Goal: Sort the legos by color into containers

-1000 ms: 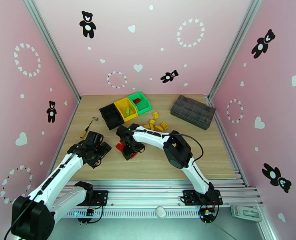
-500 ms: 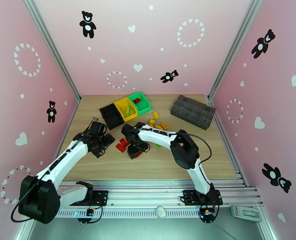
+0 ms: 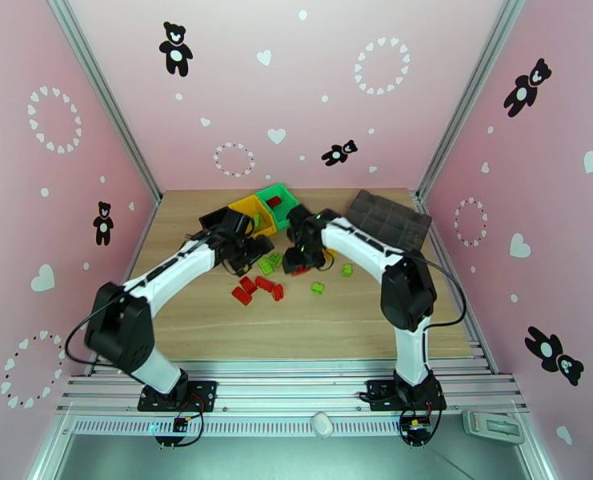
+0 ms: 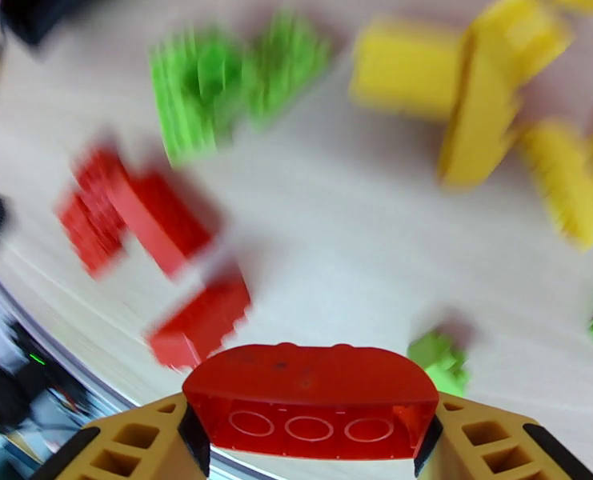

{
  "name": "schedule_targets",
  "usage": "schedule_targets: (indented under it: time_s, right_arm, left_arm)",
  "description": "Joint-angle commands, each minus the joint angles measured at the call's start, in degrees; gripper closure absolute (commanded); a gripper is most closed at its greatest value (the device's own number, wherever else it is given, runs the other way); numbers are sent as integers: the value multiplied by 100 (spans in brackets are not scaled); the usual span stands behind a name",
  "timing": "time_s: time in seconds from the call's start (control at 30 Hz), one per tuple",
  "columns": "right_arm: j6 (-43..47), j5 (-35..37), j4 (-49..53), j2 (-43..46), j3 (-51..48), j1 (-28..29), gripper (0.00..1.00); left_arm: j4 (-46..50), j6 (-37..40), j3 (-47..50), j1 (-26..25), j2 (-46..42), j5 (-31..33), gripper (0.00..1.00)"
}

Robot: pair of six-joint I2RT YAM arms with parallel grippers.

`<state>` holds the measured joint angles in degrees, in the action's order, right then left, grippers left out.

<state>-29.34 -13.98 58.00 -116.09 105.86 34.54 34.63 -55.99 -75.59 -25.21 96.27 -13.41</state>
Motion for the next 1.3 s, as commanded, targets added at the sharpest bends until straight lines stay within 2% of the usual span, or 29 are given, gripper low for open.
schedule_targets:
  time_s: [0.0, 0.2, 0.37, 0.67, 0.77, 0.93, 1.1, 1.27]
  right_arm:
    - [-527, -669, -426, -475, 716, -247, 34]
    - [-1671, -1359, -1348, -1383, 1731, -808, 34]
    - [-2549, -1587, -2077, -2154, 2589, -1127, 33]
    - [-3664, -1784, -2881, -3589, 4415, -1282, 29]
    - [-4014, -1843, -3369, -3810, 4450, -1286, 21]
    - [-3954, -1879, -3586, -3864, 4460, -1298, 7]
    - [-3541, -2061, -3304, -3675, 4460, -1284, 7]
    - [-2448, -2020, -2289, -3127, 4428, -1201, 10]
  left_arm:
    - [-295, -112, -627, 170, 389, -422, 13]
    - [-521, -364, -1418, 606, 1054, -867, 13]
    - [-316, -255, -2029, 789, 1465, -898, 13]
    - [-159, -214, -2179, 948, 1693, -988, 14]
    - [-48, -144, -2196, 955, 1693, -971, 14]
    - [195, 24, -2233, 957, 1616, -891, 14]
    - [356, 172, -2106, 957, 1393, -711, 14]
    - [616, 443, -1834, 957, 1054, -406, 15]
